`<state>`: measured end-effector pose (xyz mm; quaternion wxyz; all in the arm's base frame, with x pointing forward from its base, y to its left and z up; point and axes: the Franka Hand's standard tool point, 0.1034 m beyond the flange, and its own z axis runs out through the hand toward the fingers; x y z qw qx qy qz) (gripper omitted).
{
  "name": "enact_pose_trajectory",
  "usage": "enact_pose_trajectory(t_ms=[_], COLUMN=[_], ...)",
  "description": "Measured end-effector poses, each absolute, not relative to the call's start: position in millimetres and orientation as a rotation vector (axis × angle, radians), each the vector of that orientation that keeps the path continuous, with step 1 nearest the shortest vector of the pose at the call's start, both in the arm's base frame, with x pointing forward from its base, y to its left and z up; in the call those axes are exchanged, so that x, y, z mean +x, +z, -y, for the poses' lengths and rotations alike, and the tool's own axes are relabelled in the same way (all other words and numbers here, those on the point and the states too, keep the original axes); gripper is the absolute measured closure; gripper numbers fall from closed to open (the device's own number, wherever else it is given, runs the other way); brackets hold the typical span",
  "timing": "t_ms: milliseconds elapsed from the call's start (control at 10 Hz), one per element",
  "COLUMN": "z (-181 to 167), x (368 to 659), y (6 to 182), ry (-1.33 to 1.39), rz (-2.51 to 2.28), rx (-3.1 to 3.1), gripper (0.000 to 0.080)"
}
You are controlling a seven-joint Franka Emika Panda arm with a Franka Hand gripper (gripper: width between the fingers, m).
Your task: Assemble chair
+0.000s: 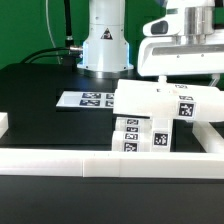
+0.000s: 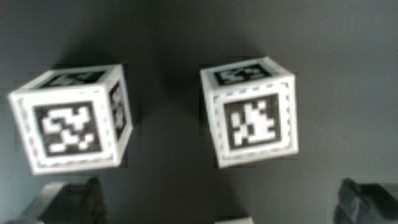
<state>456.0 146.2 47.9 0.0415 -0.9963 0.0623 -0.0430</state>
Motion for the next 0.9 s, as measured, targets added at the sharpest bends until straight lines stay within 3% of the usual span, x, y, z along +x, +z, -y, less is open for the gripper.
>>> enact_pose_trajectory(t_ms=[100,900], z=[-151.5,-154.6], x=[456.0,451.8], y=[40.5,29.9], ry=[-0.165,-0.19], rz=[-0.169,-0.128], rx=[-3.056,-3.068], gripper=[0.0151,0.0151])
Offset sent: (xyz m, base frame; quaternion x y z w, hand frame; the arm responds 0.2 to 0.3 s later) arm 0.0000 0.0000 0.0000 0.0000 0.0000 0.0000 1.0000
